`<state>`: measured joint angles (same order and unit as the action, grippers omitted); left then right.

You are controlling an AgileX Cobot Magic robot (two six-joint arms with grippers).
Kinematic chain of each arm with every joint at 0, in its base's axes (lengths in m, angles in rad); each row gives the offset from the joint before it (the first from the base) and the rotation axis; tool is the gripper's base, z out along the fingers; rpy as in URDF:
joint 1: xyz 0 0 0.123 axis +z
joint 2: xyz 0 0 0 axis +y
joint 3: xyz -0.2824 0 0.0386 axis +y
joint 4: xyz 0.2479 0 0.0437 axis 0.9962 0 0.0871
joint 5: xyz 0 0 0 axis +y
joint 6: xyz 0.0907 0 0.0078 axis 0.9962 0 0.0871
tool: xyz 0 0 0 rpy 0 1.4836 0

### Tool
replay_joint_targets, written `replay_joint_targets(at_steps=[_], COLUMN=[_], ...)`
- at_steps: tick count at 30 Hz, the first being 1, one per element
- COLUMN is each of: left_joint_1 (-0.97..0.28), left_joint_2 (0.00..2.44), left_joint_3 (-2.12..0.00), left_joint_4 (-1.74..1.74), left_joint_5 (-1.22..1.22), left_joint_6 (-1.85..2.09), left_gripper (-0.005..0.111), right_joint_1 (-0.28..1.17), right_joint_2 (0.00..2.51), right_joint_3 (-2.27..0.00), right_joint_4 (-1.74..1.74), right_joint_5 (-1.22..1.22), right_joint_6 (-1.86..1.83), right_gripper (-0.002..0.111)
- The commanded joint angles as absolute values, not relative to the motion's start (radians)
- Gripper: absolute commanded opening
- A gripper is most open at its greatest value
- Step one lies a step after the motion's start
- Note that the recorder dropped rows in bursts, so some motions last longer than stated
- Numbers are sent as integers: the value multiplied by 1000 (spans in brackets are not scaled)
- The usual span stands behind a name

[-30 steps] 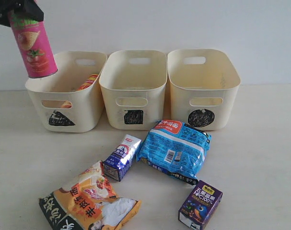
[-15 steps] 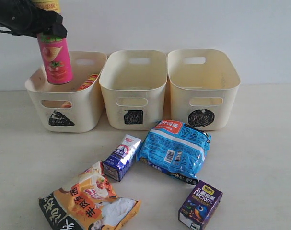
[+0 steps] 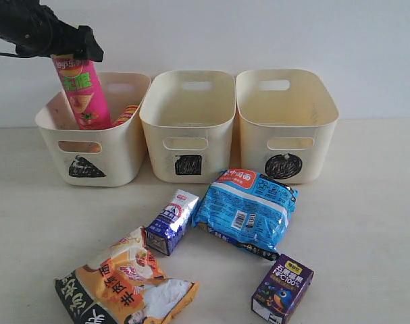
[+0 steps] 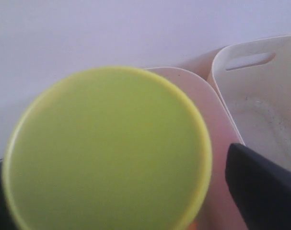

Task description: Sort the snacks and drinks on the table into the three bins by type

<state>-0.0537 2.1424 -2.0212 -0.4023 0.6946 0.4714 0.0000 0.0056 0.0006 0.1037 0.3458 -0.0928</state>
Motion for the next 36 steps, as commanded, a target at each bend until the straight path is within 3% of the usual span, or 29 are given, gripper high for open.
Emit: replay_joint_targets(at_steps=[1,8,10,15,18,31,36], left_joint_1=[-59,-51,-51,-51,-50,0,0], left_joint_2=[2119,2040,2023,1988,1970,1874,1784], left_joint_3=[-2029,-2029,-2029,-2029,-2029,-2027,-1931], left_joint_4=[-410,-407,-406,-403,-402,-399,-402], left_joint_5=[688,682,682,712,739,936,968], left_joint_6=[441,441,441,441,441,295,280], left_gripper=[85,76,69,33,4,4,4], right_joint_1=[-1,-1,-1,-1,-1,-1,-1], right_joint_2=[0,0,0,0,0,0,0], right_joint_3=[0,0,0,0,0,0,0], right_joint_4=[95,95,95,95,95,95,95], right_joint_5=[342,342,342,342,342,342,342], right_joint_6=[-88,-88,-88,-88,-88,-88,-88], right_gripper=[1,1,1,1,1,1,1])
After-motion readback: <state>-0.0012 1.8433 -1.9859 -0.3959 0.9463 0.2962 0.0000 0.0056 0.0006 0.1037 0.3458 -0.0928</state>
